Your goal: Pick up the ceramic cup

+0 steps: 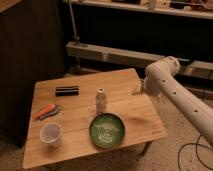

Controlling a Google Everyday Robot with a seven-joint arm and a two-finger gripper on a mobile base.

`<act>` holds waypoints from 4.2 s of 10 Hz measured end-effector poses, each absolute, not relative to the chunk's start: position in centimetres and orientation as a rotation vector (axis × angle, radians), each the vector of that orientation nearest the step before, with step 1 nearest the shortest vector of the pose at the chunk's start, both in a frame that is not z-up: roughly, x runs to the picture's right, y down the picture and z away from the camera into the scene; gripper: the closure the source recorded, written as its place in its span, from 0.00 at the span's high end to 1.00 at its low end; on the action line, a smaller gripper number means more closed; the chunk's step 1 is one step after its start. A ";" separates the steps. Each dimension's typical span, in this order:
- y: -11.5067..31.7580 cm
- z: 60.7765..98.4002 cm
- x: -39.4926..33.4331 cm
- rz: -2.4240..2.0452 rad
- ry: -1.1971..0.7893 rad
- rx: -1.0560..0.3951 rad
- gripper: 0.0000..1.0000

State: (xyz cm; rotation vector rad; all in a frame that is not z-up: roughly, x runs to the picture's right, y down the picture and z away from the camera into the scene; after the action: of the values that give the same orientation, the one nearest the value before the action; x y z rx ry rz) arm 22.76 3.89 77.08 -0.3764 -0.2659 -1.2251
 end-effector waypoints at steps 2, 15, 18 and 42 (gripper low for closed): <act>3.9 77.1 22.8 -1.225 -0.266 -0.376 0.80; 8.2 70.0 17.6 -1.431 -0.349 -0.290 0.80; 12.1 65.5 11.6 -1.574 -0.404 -0.272 0.80; 15.2 71.7 -21.0 -1.936 -0.848 -0.176 0.80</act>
State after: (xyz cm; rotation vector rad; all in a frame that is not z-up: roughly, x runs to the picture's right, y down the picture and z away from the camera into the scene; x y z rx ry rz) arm -21.04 15.25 71.68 -0.1756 -0.8481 -1.9362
